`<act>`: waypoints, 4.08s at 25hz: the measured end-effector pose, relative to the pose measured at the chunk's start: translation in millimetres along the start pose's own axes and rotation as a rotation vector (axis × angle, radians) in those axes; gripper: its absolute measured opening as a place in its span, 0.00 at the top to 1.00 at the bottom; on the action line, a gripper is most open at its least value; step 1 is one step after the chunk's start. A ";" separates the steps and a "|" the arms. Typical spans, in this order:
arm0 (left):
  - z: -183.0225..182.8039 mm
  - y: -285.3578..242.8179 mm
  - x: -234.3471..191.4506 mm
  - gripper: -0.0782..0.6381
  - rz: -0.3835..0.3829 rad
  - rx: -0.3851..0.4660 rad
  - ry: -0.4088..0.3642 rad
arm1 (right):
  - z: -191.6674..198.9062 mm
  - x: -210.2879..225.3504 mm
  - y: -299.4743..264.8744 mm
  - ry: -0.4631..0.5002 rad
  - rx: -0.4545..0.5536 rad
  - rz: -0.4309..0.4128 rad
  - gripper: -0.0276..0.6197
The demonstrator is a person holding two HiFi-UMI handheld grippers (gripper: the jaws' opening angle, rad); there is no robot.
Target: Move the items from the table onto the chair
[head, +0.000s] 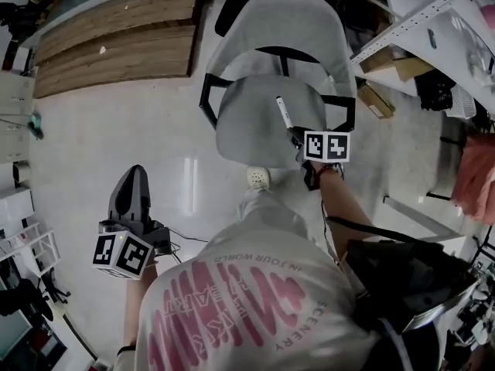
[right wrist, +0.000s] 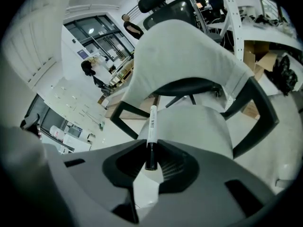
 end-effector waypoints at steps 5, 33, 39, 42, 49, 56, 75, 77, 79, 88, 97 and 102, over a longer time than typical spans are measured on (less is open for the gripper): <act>9.5 -22.9 -5.0 0.88 -0.039 -0.077 0.026 | 11.0 20.9 -40.6 0.013 -0.125 0.054 0.84; 30.4 -43.2 -14.9 0.88 -0.109 -0.136 0.081 | 90.2 80.3 -106.4 -0.152 -0.405 0.114 0.82; 37.5 -31.5 -2.6 0.88 -0.013 -0.104 0.057 | 73.9 81.0 -64.9 -0.213 -0.156 0.165 0.85; 36.7 -25.8 4.7 0.88 0.066 -0.047 0.057 | 50.4 60.8 -30.9 -0.265 0.043 0.077 0.87; 13.8 24.0 26.7 0.88 0.232 0.121 0.018 | 7.0 -16.5 107.5 -0.155 0.471 -0.042 0.88; 6.1 92.2 37.2 0.88 0.346 0.213 -0.029 | 24.0 -116.6 245.8 -0.003 0.828 -0.185 0.88; 13.7 158.4 108.7 0.88 0.732 0.300 -0.233 | 117.8 -202.9 403.7 0.256 1.156 -0.115 0.88; 19.1 156.7 122.6 0.88 0.773 0.304 -0.225 | 130.2 -195.5 422.3 0.266 1.171 -0.041 0.88; 23.1 157.1 135.4 0.88 0.819 0.295 -0.226 | 143.0 -188.6 438.7 0.266 1.192 0.048 0.88; 32.6 154.8 218.9 0.88 0.994 0.222 -0.287 | 193.9 -162.4 492.3 0.235 1.243 0.290 0.87; 98.2 153.2 361.3 0.88 1.228 0.094 -0.296 | 314.5 -83.3 581.1 0.076 1.283 0.547 0.87; 153.5 166.6 448.2 0.88 1.360 -0.008 -0.330 | 388.9 -37.1 622.9 -0.034 1.295 0.665 0.86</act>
Point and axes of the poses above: the fingertips, and each gripper's own axes: y backward along the fingers, x to its right, z out of its underside, the point moved 3 cm from there along y, backward along the fingers, and after that the axes turned 1 degree about y, right-handed, at the moved point
